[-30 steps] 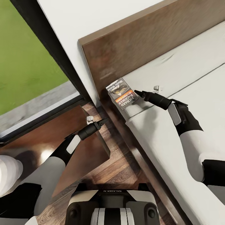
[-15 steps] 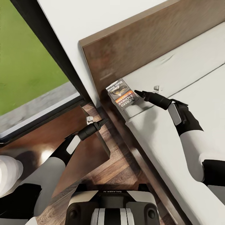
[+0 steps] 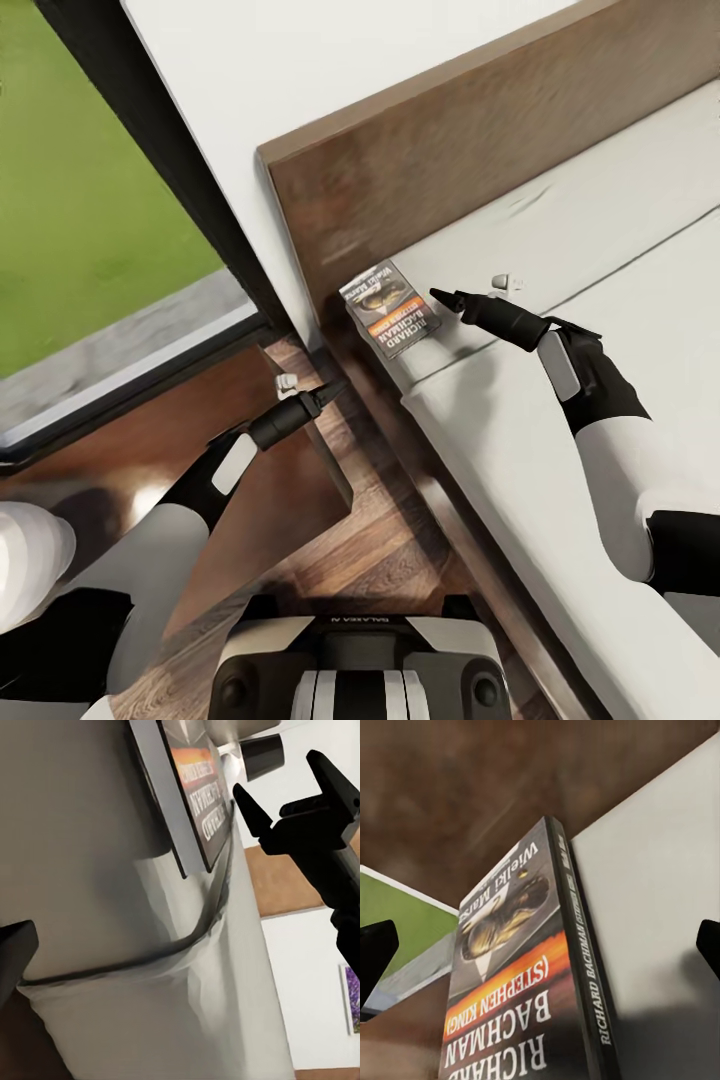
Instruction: In the bedroom, move the book from the bed onto either nightstand, and place the two sandals side by side next to the bed.
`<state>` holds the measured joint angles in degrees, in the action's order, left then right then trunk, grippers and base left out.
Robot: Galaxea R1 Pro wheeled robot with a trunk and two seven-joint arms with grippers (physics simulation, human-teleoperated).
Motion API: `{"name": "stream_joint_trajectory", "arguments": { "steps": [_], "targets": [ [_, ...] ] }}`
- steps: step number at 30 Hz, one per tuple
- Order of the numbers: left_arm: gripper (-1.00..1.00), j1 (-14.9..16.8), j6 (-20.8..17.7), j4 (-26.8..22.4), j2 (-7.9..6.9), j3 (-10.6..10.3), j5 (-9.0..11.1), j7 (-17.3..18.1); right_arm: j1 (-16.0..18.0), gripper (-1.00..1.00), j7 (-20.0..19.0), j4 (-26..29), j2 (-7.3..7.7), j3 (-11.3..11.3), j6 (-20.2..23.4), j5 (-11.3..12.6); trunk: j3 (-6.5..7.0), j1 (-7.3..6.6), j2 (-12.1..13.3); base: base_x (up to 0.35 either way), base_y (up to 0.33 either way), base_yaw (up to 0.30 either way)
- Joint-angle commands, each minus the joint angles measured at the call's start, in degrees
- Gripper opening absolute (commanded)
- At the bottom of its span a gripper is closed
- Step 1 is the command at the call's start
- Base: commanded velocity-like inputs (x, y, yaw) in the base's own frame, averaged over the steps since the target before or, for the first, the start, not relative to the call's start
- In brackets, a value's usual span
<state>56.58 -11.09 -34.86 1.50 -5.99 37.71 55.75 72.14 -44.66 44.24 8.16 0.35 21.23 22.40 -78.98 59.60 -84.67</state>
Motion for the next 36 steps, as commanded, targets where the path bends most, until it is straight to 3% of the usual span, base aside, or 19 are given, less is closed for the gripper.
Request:
{"name": "stream_joint_trajectory", "arguments": {
  "steps": [1,10,15,18,36],
  "targets": [
    [1.0,0.03,-0.6,0.26,-0.12,-0.16,0.62,0.11,0.02,1.0,-0.09,0.02,0.01,0.02,0.5,0.48,0.03,0.0,-0.02,0.0,0.0,0.0],
    [1.0,-1.48,-0.58,1.55,-1.15,-0.15,0.71,1.34,0.02,1.0,0.1,-0.8,-0.49,-0.64,-0.55,0.74,0.1,0.0,-0.02,0.0,0.0,0.0],
    [1.0,-1.63,-0.6,0.81,-3.53,0.14,0.66,1.65,0.02,1.0,0.01,-0.78,-0.59,-0.7,-3.25,0.69,0.1,0.0,-0.02,0.0,0.0,0.0],
    [1.0,-1.64,-0.6,0.25,-4.06,0.17,0.69,1.77,0.02,1.0,0.07,-0.48,-0.6,-0.72,-3.42,0.65,0.1,0.0,-0.02,0.0,0.0,0.0],
    [1.0,-1.64,-1.08,-5.24,-3.61,0.05,0.87,1.81,0.02,1.0,0.34,0.05,-0.11,-0.5,-3.56,0.45,0.1,0.0,-0.02,0.0,0.0,0.0]
  ]
}}
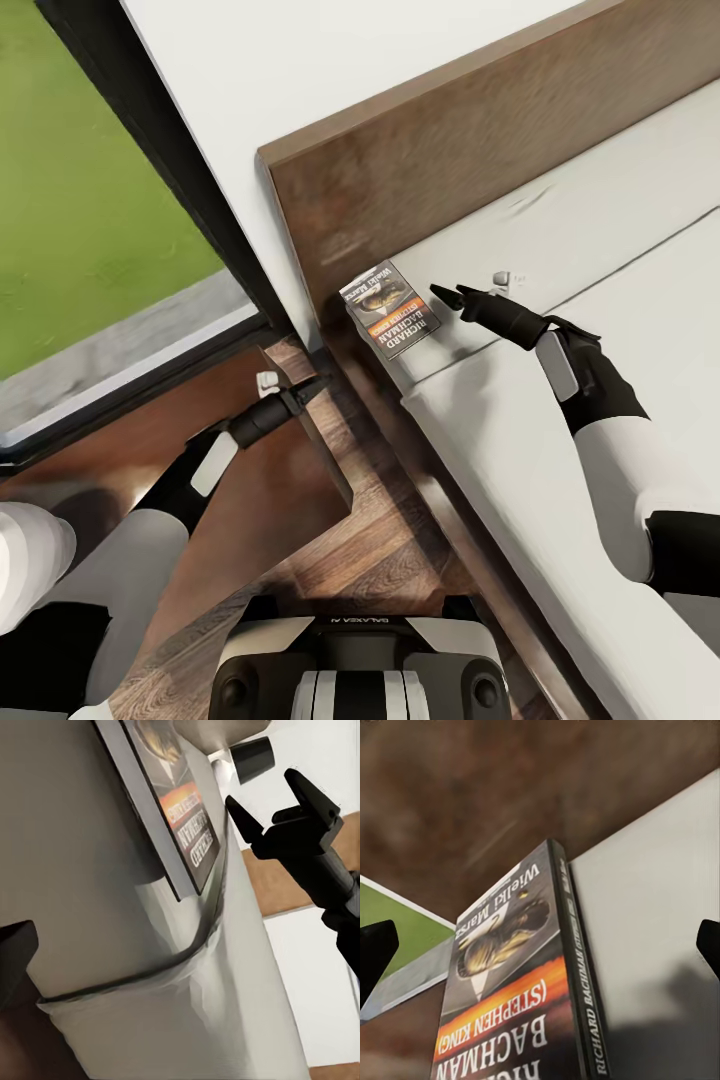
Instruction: In the bedroom, move the book from the bed onto either nightstand, and place the two sandals side by side next to the bed.
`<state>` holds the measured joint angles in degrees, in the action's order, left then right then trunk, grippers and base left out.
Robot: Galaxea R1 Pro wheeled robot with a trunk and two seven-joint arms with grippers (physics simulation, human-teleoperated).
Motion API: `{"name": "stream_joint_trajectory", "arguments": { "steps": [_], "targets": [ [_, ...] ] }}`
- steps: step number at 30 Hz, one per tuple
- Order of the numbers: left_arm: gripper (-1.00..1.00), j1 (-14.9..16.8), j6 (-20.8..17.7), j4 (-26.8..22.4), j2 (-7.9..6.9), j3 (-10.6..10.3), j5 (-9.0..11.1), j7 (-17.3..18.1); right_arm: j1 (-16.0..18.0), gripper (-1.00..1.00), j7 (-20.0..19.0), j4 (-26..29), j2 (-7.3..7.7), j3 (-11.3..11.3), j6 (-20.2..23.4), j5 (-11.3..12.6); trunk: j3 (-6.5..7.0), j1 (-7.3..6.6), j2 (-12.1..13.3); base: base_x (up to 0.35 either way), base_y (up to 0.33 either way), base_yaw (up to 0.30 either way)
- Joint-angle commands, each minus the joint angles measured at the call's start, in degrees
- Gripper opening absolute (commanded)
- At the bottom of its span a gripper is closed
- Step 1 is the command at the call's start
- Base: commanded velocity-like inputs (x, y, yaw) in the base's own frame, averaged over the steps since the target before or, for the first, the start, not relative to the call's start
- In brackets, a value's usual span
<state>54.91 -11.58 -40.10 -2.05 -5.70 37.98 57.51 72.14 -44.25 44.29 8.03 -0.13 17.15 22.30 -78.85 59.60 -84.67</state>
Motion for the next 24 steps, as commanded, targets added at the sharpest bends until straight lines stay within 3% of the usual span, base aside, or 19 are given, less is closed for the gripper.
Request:
{"name": "stream_joint_trajectory", "arguments": {
  "steps": [1,19,24],
  "targets": [
    [1.0,0.02,-0.64,-0.19,-0.06,-0.27,0.6,0.05,0.02,1.0,-0.11,0.02,0.06,0.01,0.52,0.56,-0.02,0.0,-0.02,0.0,0.0,0.0],
    [1.0,0.35,-1.7,-0.51,0.16,0.07,0.96,-1.11,0.02,1.0,-0.29,0.09,0.05,-0.13,0.43,0.56,-0.02,0.0,-0.02,0.0,0.0,0.0],
    [1.0,0.82,-1.76,-0.54,1.0,0.08,1.04,-4.54,0.02,1.0,-0.21,0.08,0.05,-0.13,0.43,0.56,-0.02,0.0,-0.02,0.0,0.0,0.0]
  ]
}}
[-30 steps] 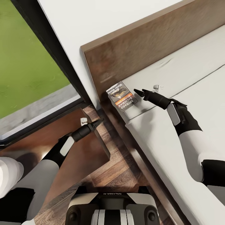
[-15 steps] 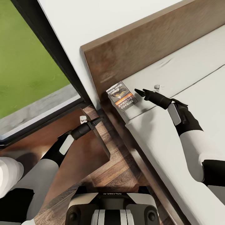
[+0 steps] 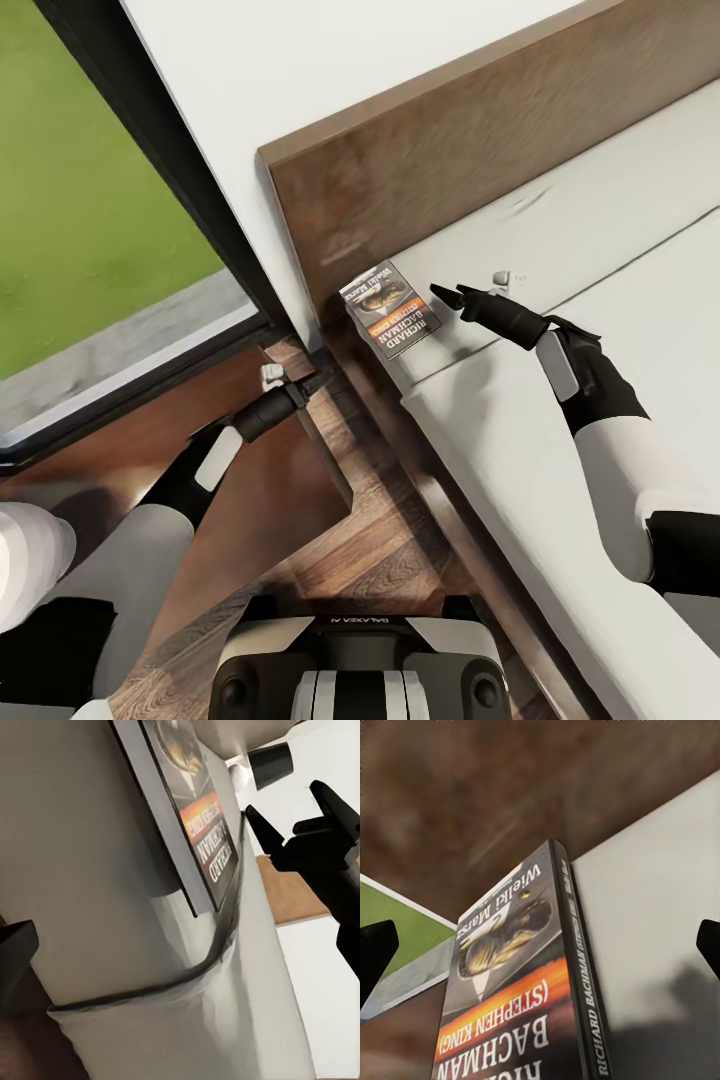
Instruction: In the bedroom, move the book from the bed onto either nightstand, and place the two sandals side by side next to the bed.
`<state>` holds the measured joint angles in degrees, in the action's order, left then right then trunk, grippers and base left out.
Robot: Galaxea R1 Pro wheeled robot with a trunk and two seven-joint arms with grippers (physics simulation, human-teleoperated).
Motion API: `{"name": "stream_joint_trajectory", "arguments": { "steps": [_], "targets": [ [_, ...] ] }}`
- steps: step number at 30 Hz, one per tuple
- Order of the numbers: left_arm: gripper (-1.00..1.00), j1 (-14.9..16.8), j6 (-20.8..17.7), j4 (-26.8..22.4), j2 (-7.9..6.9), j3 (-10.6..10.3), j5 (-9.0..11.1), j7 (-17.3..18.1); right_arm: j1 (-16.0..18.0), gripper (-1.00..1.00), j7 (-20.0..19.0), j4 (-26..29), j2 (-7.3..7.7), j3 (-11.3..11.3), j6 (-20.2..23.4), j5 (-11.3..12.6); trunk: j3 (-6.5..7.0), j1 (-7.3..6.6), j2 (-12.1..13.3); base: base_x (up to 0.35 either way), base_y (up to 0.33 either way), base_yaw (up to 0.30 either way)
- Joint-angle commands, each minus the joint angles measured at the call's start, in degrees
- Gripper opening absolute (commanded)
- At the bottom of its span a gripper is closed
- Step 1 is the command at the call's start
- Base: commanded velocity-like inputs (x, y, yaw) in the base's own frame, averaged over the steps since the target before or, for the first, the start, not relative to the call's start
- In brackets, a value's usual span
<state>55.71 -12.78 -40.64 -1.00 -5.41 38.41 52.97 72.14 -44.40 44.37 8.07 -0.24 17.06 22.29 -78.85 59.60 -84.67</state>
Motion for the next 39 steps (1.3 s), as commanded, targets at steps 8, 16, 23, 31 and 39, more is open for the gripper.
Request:
{"name": "stream_joint_trajectory", "arguments": {
  "steps": [8,16,23,31,39],
  "targets": [
    [1.0,0.26,-0.53,-2.13,1.83,-0.21,0.41,-3.18,0.02,1.0,0.02,0.06,-0.06,-0.02,0.52,0.57,-0.02,0.0,-0.02,0.0,0.0,0.0],
    [1.0,0.28,-0.67,-4.86,2.05,-0.26,0.31,-4.28,0.02,1.0,0.1,-0.03,-0.23,-0.11,0.52,0.57,-0.02,0.0,-0.02,0.0,0.0,-0.061],
    [1.0,0.28,-0.67,-6.6,2.01,-0.36,0.26,-4.23,0.02,1.0,0.03,-0.04,-0.24,-0.11,0.52,0.57,-0.02,0.0,-0.02,0.0,0.0,-0.214],
    [1.0,0.28,-2.47,-9.45,1.91,-0.39,0.17,-4.53,0.02,1.0,-0.12,-0.03,-0.37,-0.12,0.22,0.57,-0.02,0.0,-0.02,0.0,0.0,-0.174],
    [1.0,0.28,-2.6,-9.71,1.18,0.02,0.51,-4.23,0.02,1.0,-0.23,0.01,-0.33,-0.11,0.17,0.57,-0.02,0.0,-0.02,0.0,0.0,-0.017]
  ]
}}
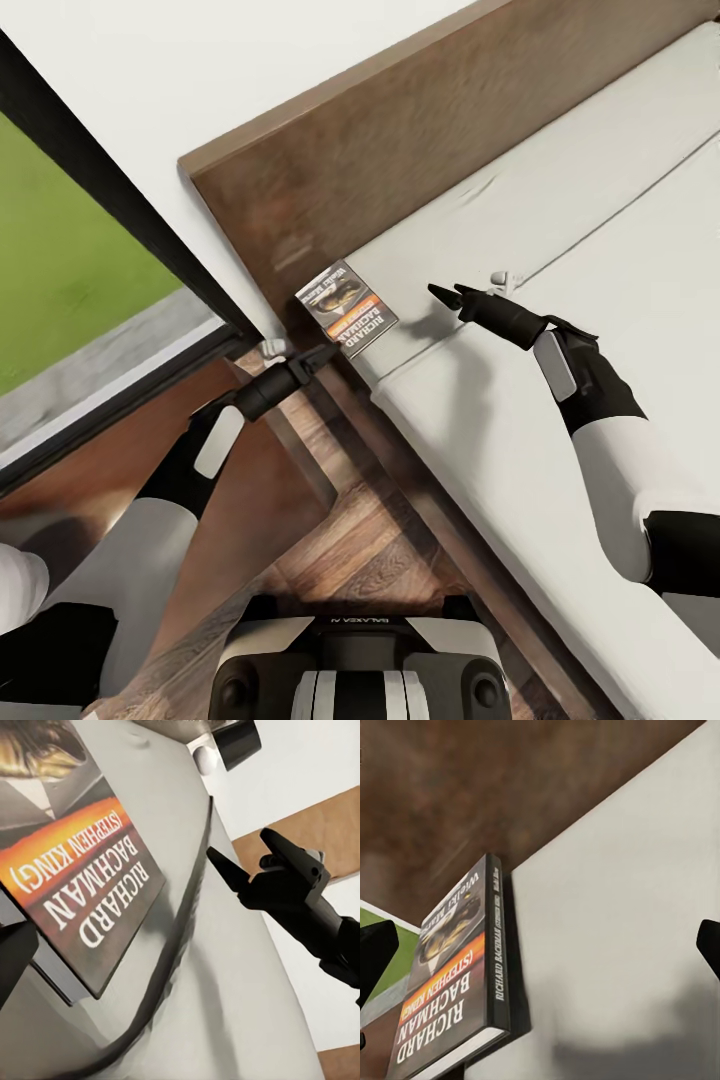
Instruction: In the bedroom, move the book from the bed onto either nightstand, and place the two sandals side by side next to the bed.
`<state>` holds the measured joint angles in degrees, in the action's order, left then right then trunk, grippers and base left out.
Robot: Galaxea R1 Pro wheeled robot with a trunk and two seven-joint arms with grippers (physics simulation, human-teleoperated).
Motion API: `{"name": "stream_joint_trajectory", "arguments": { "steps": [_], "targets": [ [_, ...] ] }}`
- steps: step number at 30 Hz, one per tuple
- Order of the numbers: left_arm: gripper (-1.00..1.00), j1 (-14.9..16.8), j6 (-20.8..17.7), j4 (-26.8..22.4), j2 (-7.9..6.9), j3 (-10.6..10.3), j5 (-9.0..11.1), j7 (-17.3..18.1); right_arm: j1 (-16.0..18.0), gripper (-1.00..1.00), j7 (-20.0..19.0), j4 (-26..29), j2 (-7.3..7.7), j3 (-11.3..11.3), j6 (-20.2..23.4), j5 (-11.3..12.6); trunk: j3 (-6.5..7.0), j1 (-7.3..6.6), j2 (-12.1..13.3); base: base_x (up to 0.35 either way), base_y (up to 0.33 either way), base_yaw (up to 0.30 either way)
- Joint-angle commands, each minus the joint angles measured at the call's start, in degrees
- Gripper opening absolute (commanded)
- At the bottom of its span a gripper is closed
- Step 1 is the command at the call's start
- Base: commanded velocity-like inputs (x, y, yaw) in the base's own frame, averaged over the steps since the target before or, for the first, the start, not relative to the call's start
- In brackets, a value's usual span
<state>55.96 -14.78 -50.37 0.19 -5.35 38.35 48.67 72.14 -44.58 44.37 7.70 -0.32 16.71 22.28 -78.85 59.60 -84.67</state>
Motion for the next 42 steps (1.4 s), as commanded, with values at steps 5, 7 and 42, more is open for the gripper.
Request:
{"name": "stream_joint_trajectory", "arguments": {
  "steps": [5,7,42],
  "targets": [
    [1.0,-0.02,-0.5,0.01,-0.24,0.01,0.67,0.18,0.02,1.0,-0.07,0.0,0.03,-0.03,0.52,0.6,-0.02,0.0,-0.02,0.0,0.0,-0.001],
    [1.0,-0.06,-0.43,0.01,-0.26,0.04,0.68,0.22,0.02,1.0,-0.07,0.01,0.03,-0.03,0.52,0.58,-0.02,0.0,-0.02,0.0,0.0,0.0],
    [1.0,-0.46,-0.41,0.68,-0.19,6.67,0.85,-5.29,0.02,1.0,-0.07,0.02,-0.14,-0.12,0.52,0.61,-0.02,0.0,-0.02,0.0,0.0,0.0]
  ]
}}
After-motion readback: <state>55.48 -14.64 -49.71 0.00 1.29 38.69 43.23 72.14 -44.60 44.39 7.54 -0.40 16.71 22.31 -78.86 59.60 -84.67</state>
